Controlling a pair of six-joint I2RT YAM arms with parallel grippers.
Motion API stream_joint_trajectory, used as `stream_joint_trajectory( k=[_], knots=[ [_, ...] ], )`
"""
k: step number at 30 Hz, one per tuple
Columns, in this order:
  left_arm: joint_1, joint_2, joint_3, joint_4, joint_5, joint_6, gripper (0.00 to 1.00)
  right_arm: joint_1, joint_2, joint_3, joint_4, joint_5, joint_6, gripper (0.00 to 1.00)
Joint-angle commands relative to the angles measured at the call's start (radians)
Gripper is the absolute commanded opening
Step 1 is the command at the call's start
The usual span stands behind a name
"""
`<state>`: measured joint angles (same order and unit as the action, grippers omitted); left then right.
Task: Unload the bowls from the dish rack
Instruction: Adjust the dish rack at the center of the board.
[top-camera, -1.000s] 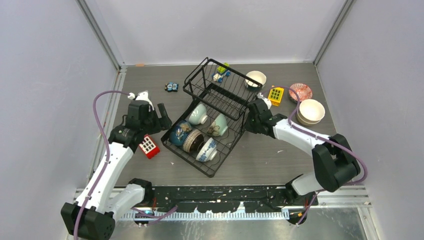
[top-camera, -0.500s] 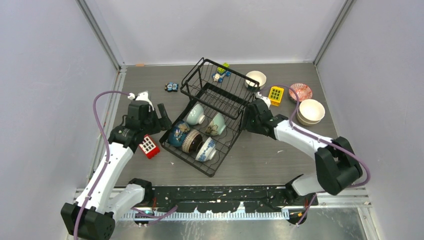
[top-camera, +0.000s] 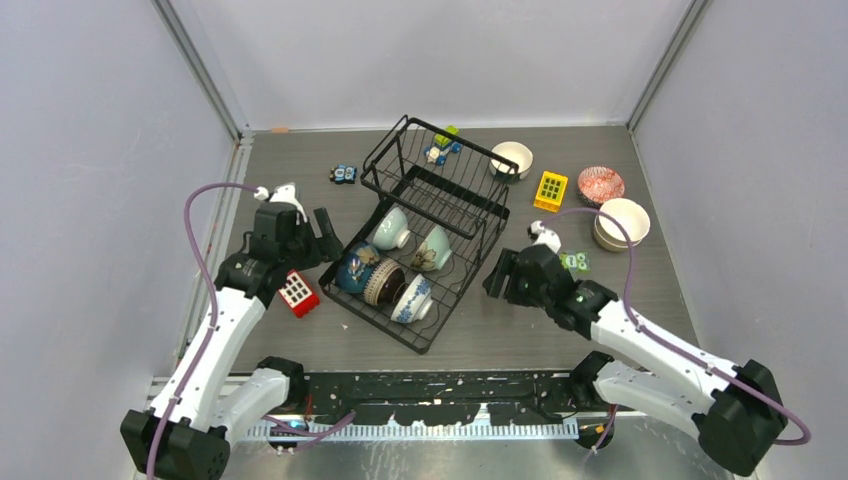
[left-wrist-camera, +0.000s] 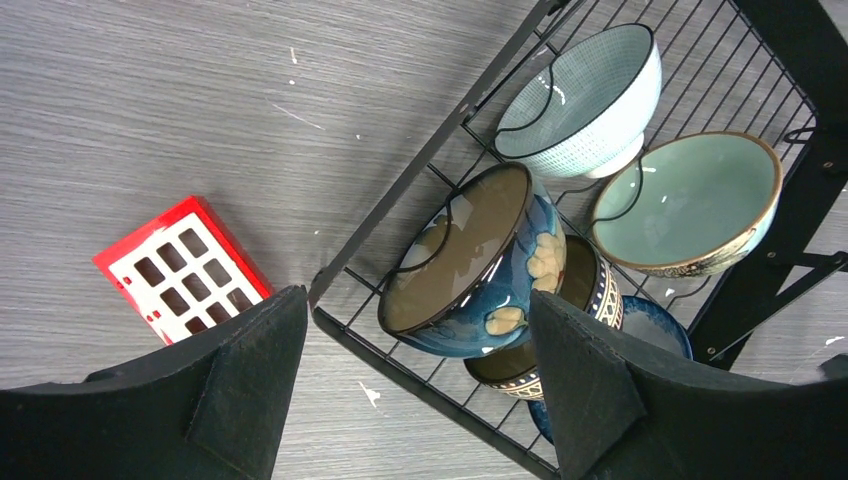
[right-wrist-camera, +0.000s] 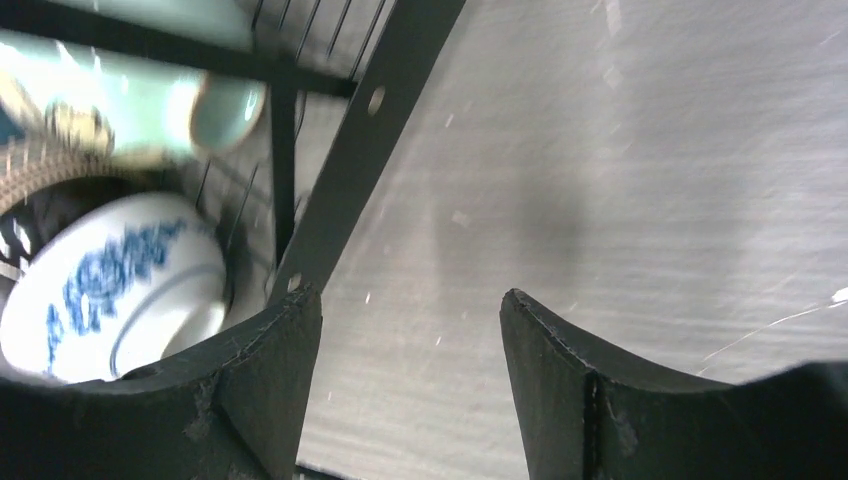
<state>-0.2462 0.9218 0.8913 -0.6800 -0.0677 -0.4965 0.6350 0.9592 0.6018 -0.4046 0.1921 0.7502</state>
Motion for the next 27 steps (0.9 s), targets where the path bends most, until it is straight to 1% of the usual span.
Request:
stream_joint_trajectory(
  k=[1, 5, 8, 13, 17, 19, 20, 22, 24, 27],
  knots=[
    [0.007, -0.048, -0.002, 0.001, -0.006, -0.008, 0.82, 0.137, -0.078, -0.087, 0.085, 0.042, 0.18, 0.7],
    [0.007, -0.064, -0.013, 0.009, -0.002, -0.024, 0.82, 0.242, -0.061, -0.101, 0.152, 0.146, 0.314, 0.71],
    [0.006, -0.067, -0.017, 0.008, 0.001, -0.029, 0.82, 0.289, 0.012, -0.078, 0.199, 0.211, 0.37, 0.71],
    [0.007, -0.074, -0.016, 0.001, 0.006, -0.03, 0.82, 0.3, 0.151, -0.034, 0.261, 0.25, 0.402, 0.71],
    [0.007, -0.094, -0.029, 0.0, 0.006, -0.032, 0.82, 0.301, 0.275, 0.033, 0.259, 0.245, 0.372, 0.66],
    [0.007, -0.103, -0.036, 0.0, 0.008, -0.034, 0.82, 0.301, 0.306, 0.051, 0.264, 0.244, 0.355, 0.58],
    [0.007, -0.105, -0.039, -0.002, 0.007, -0.033, 0.82, 0.3, 0.316, 0.063, 0.258, 0.243, 0.344, 0.51],
    [0.007, -0.109, -0.041, -0.006, 0.008, -0.034, 0.82, 0.301, 0.334, 0.083, 0.231, 0.244, 0.323, 0.4],
    [0.007, -0.111, -0.044, -0.007, 0.009, -0.032, 0.82, 0.301, 0.345, 0.091, 0.21, 0.245, 0.307, 0.32],
    [0.007, -0.116, -0.049, -0.004, 0.009, -0.033, 0.82, 0.3, 0.353, 0.093, 0.184, 0.246, 0.276, 0.23]
  ],
)
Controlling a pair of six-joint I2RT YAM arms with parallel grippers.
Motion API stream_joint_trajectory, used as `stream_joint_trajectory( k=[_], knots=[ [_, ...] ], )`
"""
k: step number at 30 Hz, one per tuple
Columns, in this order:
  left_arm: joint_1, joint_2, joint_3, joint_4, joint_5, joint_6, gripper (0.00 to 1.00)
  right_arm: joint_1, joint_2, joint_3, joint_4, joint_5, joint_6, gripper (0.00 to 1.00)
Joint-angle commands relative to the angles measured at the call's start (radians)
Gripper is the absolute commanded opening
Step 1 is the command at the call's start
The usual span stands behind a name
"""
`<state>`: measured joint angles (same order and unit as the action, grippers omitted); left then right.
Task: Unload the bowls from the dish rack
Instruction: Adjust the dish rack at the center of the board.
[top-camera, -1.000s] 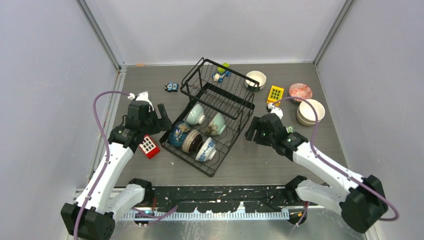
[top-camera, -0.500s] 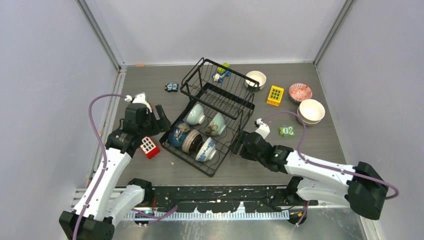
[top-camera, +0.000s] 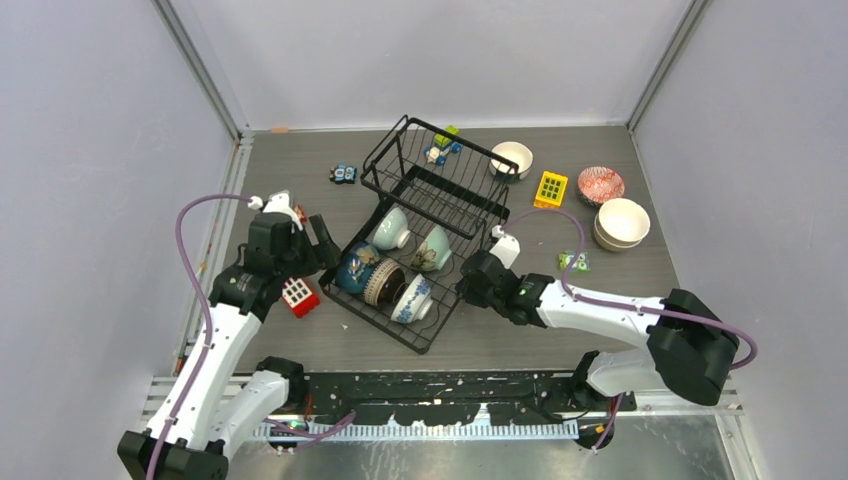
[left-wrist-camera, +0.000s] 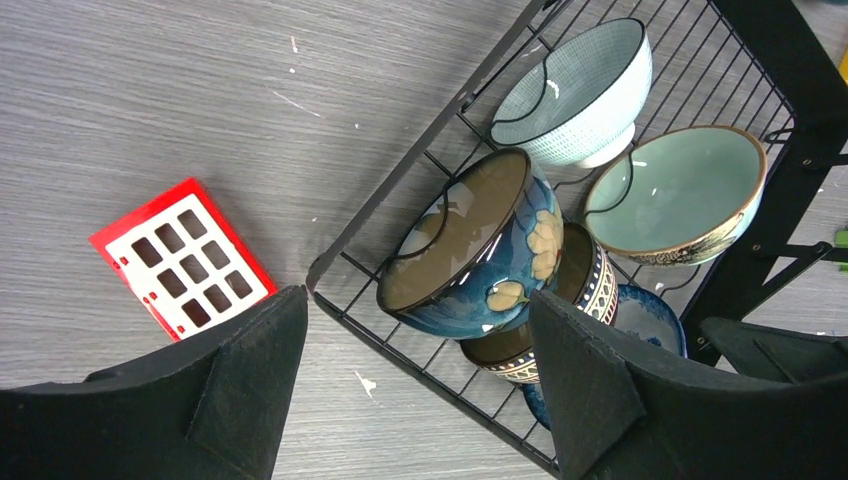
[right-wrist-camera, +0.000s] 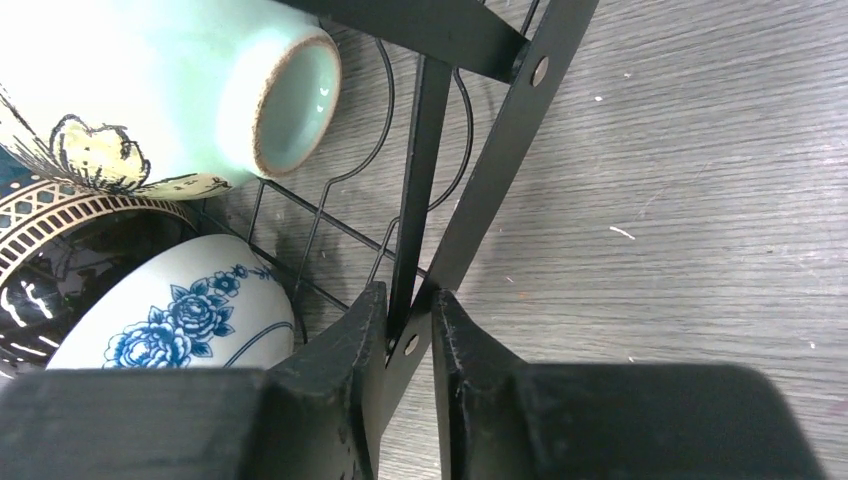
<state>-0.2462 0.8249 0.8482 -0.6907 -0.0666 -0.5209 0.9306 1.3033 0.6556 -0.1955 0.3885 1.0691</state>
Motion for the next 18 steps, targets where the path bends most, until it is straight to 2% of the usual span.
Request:
stream_joint_trajectory(
  k=[1, 9, 18],
  knots=[
    [0.007, -0.021, -0.008, 0.008, 0.01, -0.01, 0.82, 0.005, 0.012, 0.039, -0.032, 0.05, -0.054, 0.2],
    [0.007, -0.012, -0.018, 0.018, 0.023, -0.018, 0.82, 0.004, 0.054, 0.069, -0.063, 0.075, -0.235, 0.01],
    [0.007, -0.012, -0.026, 0.019, 0.01, -0.015, 0.82, 0.0, 0.107, 0.108, 0.004, -0.003, -0.462, 0.01]
  ],
)
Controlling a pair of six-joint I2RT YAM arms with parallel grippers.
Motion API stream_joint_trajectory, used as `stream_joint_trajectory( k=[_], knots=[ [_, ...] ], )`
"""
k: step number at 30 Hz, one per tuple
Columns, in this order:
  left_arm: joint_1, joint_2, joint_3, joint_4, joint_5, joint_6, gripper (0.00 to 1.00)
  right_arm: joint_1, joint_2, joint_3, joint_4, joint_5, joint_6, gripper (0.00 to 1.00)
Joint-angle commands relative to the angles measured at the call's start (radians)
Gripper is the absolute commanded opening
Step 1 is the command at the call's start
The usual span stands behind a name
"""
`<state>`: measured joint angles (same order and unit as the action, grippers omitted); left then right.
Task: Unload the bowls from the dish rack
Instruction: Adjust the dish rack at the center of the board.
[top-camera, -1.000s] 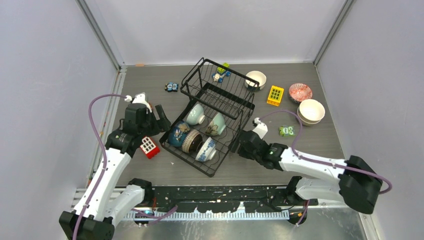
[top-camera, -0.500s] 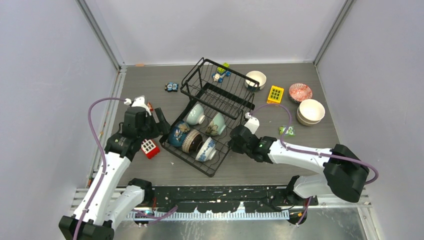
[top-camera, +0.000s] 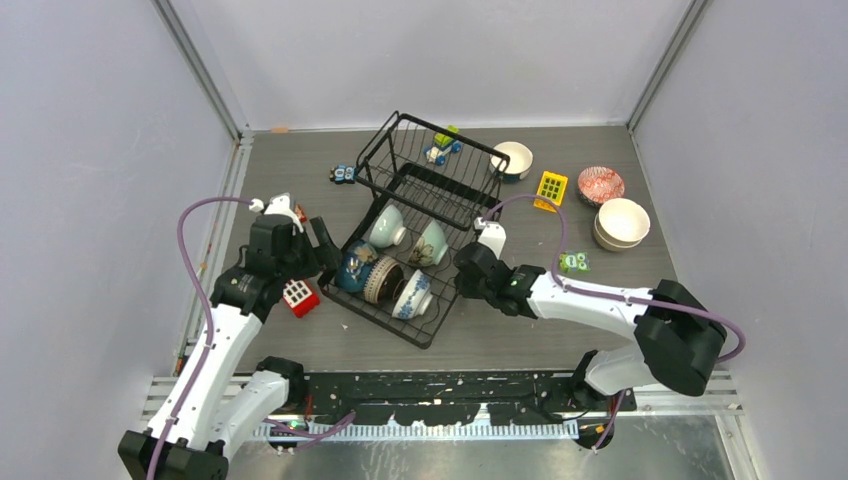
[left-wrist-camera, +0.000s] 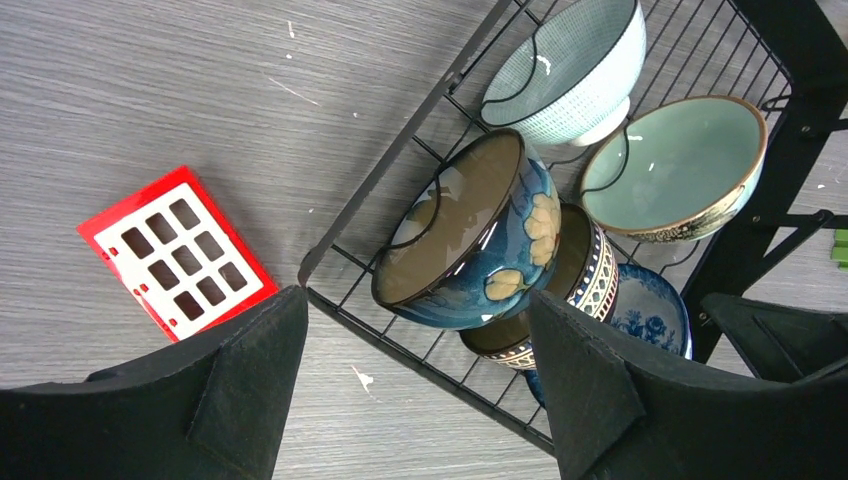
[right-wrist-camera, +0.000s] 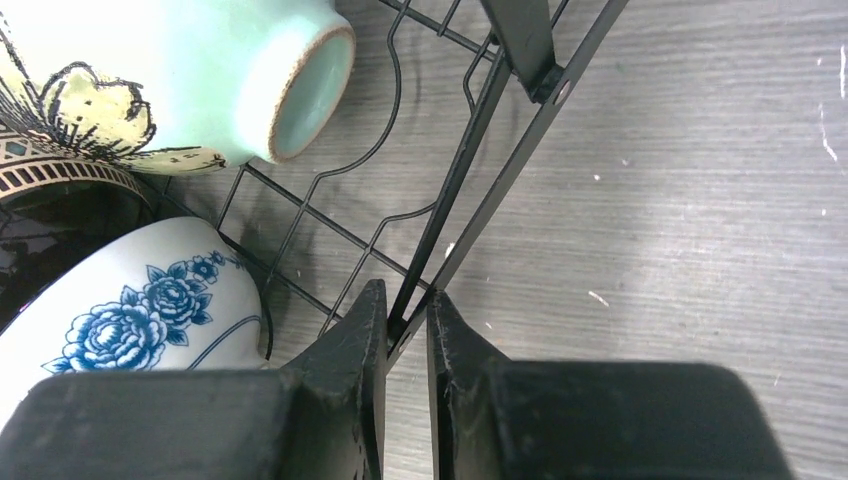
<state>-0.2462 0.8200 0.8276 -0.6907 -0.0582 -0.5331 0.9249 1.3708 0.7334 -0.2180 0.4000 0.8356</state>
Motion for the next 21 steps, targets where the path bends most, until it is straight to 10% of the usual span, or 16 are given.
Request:
stream_joint_trajectory(
  k=[1, 21],
  knots=[
    [0.007, -0.006, -0.005, 0.018, -0.002, -0.001, 0.82, 0.002, 0.042, 0.034, 0.031, -0.025, -0.248, 0.01],
    [0.007, 0.234, 0.017, -0.006, -0.105, 0.003, 0.72, -0.222, 0.046, 0.038, 0.041, -0.282, -0.392, 0.01]
  ],
)
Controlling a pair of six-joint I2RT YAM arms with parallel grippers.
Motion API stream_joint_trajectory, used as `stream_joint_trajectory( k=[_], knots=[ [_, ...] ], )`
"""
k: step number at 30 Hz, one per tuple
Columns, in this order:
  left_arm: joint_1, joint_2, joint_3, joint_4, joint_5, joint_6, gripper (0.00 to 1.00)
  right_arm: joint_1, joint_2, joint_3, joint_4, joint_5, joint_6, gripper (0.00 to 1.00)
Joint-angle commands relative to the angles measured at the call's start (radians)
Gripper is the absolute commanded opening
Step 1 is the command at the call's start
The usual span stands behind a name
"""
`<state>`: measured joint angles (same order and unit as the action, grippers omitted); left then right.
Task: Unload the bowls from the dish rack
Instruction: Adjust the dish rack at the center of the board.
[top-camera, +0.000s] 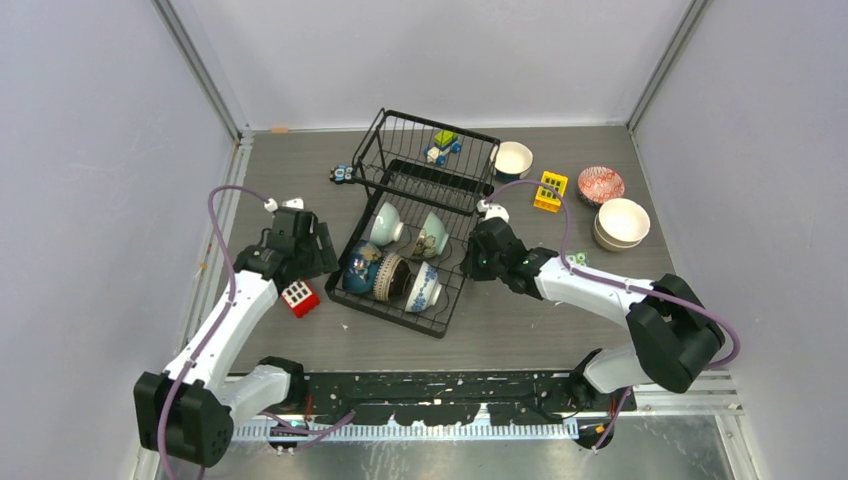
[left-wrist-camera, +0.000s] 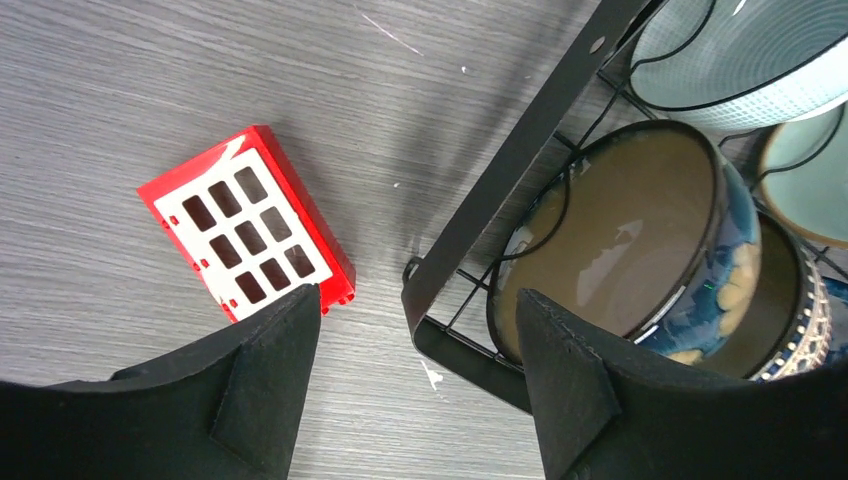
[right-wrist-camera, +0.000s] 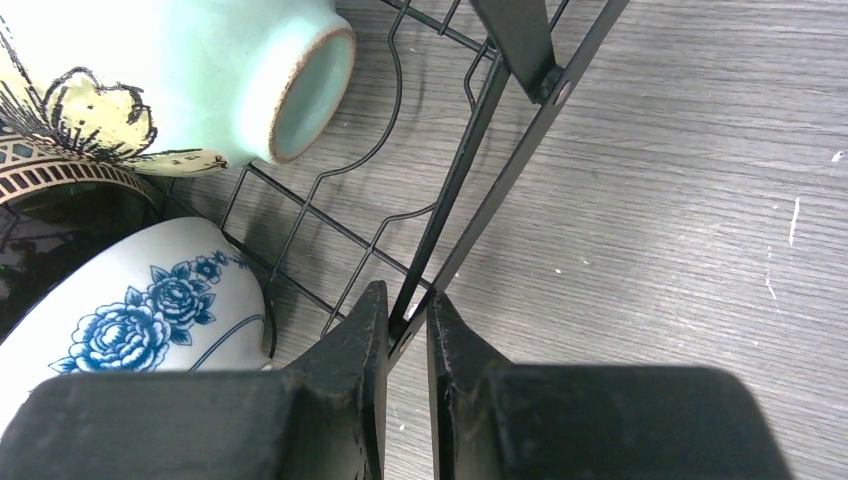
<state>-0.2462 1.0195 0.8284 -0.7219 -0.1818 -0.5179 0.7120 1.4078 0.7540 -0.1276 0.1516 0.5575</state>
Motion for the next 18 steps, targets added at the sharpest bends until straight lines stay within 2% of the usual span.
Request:
stream_joint_trajectory(
  k=[1, 6, 14, 18],
  knots=[
    [0.007, 0.043, 0.012, 0.027, 0.026, -0.018, 0.71, -0.012, 0.008, 0.019, -0.05, -0.037, -0.113, 0.01],
    [0.007, 0.061, -0.04, 0.047, 0.047, -0.06, 0.67, -0.028, -0.001, 0.019, -0.041, -0.058, -0.098, 0.01],
    [0.007, 0.138, -0.106, 0.09, 0.079, -0.161, 0.52, -0.035, 0.006, 0.023, -0.014, -0.075, -0.078, 0.01],
    [0.007, 0.158, -0.127, 0.109, 0.094, -0.196, 0.4, -0.038, 0.009, 0.034, -0.01, -0.073, -0.069, 0.01]
  ],
)
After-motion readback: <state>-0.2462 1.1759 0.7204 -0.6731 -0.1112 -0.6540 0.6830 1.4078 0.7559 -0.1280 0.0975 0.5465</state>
